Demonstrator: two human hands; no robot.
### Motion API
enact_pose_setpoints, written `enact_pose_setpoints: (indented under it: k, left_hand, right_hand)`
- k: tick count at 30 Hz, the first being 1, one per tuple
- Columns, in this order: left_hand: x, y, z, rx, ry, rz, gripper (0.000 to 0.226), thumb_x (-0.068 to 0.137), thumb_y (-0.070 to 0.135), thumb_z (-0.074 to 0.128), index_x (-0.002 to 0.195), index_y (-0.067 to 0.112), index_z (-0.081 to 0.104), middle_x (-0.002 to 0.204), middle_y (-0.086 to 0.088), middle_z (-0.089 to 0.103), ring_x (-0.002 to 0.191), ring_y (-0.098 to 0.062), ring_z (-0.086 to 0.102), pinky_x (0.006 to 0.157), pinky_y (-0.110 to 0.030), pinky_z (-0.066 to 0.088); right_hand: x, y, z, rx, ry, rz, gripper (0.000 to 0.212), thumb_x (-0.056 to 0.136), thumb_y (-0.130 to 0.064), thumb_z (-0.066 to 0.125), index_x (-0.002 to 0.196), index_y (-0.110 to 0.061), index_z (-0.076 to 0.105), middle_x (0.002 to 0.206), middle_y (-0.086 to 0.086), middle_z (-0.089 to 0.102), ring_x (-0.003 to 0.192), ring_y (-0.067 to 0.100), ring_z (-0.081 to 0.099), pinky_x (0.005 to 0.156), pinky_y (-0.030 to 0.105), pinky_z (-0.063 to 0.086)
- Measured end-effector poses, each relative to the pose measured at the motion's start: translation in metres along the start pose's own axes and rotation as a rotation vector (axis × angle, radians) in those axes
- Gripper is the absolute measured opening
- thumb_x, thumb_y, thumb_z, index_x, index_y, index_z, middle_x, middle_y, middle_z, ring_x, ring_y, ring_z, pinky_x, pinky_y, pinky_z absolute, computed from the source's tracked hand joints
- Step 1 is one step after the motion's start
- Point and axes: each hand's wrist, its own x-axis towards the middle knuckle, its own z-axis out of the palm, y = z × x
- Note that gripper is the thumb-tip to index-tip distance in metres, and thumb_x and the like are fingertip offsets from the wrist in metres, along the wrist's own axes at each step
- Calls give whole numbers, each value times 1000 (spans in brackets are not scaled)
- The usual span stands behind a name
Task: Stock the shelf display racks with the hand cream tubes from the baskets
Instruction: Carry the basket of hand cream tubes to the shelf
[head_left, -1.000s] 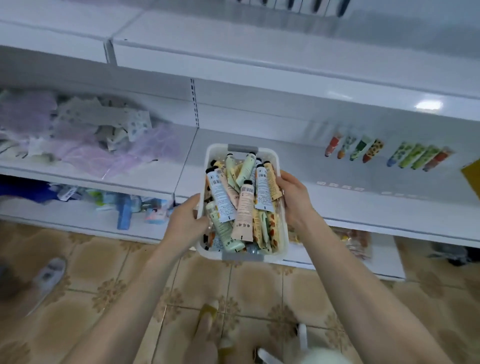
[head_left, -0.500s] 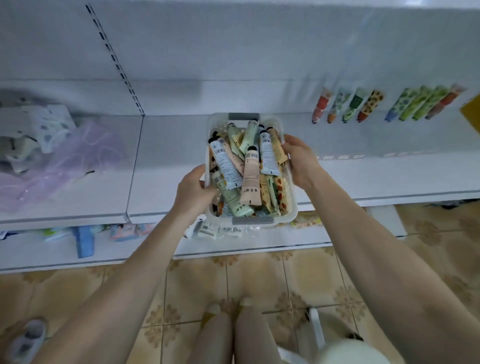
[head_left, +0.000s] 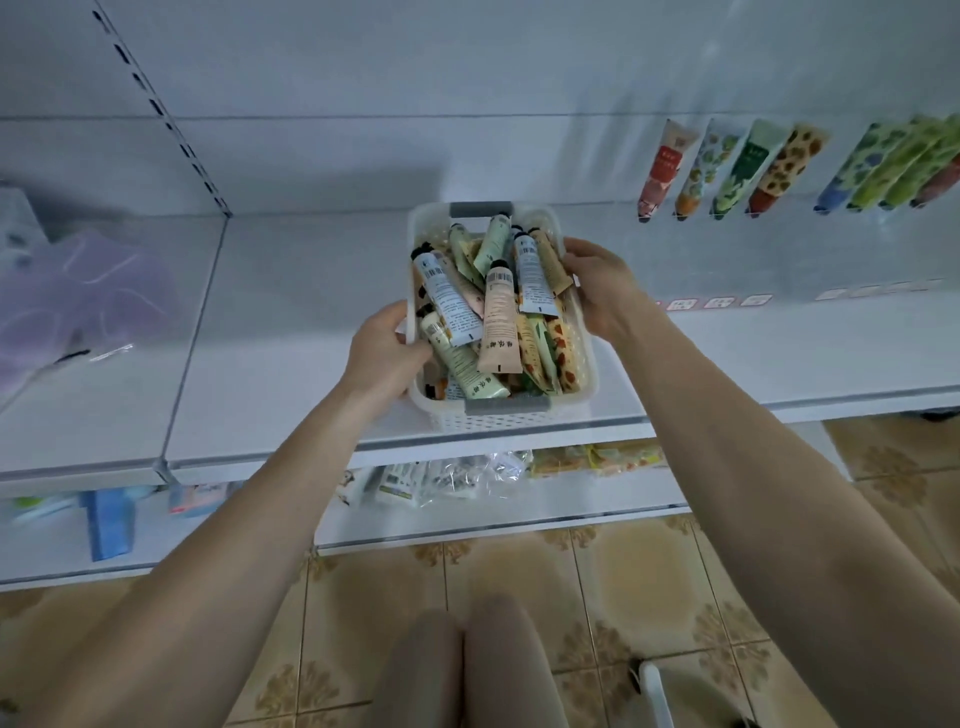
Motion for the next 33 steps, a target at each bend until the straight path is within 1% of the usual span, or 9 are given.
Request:
enact_pose_setpoints:
  k: [6, 12, 18, 21, 23, 25, 27, 29, 33]
  left_hand:
    - [21, 10, 10, 3, 3, 15, 30, 84, -4, 51, 102, 20, 56, 78, 5, 57, 62, -10, 57, 37, -18, 44]
    - [36, 17, 17, 21, 12, -11, 30, 83, -2, 55, 104, 19, 54, 95, -5, 58, 66, -12, 57, 45, -23, 45]
    - [39, 16, 21, 78, 27, -1, 30, 86, 2, 53, 115, 11, 52, 101, -5, 54, 85, -25, 57, 53, -29, 48]
    - [37, 16, 22, 120, 21, -25, 23, 89, 5, 50, 112, 6, 50, 99, -8, 55, 89, -29, 58, 66, -38, 53]
    - [31, 15, 21, 165, 52, -17, 26, 93, 12, 49, 117, 5, 49, 106, -12, 58, 91, -27, 58, 77, -39, 52]
    - [16, 17, 18, 293, 104, 72, 28, 95, 16, 46, 119, 3, 48, 108, -13, 59, 94, -27, 57, 79, -38, 49]
    - [-5, 23, 16, 455, 154, 209, 28, 95, 16, 47, 117, -1, 50, 108, -17, 59, 100, -32, 55, 79, -40, 46]
    - [-27, 32, 15, 632, 187, 364, 27, 94, 16, 48, 115, -1, 52, 103, -18, 59, 97, -34, 54, 71, -38, 41]
    - [-66, 54, 13, 838, 119, 573, 18, 90, 15, 50, 100, 2, 56, 84, -14, 60, 75, -31, 56, 62, -34, 39]
  right_hand:
    - [19, -14, -6, -22, -67, 3, 23, 97, 3, 33, 108, -4, 53, 88, 15, 59, 80, 24, 62, 88, 48, 51]
    - [28, -25, -11, 6, -126, -1, 24, 98, 2, 34, 115, -1, 51, 89, 15, 60, 79, 22, 63, 81, 43, 54]
    - [33, -26, -12, -71, -144, -24, 23, 98, 1, 34, 113, -3, 51, 89, 14, 60, 78, 21, 62, 80, 40, 55]
    - [33, -23, -10, -233, -68, -68, 21, 98, -3, 34, 103, -6, 54, 87, 13, 58, 80, 21, 59, 81, 39, 53]
    - [33, -23, -8, -436, 14, -155, 21, 95, -3, 34, 89, -3, 55, 79, 10, 50, 74, 18, 50, 69, 33, 46]
    - [23, -26, -7, -607, 107, -231, 25, 93, -3, 34, 77, -14, 50, 77, 3, 47, 72, 13, 45, 70, 25, 39]
    - [7, -28, -10, -671, 136, -247, 27, 94, -5, 37, 112, -14, 56, 113, 6, 58, 103, 19, 53, 91, 30, 41]
    - [-20, -30, -14, -743, 141, -258, 41, 95, -9, 41, 136, -8, 41, 139, 9, 47, 127, 23, 44, 104, 33, 35]
    - [-78, -28, -20, -956, 100, -256, 43, 97, -14, 44, 139, -7, 39, 142, 10, 45, 129, 26, 43, 104, 32, 34]
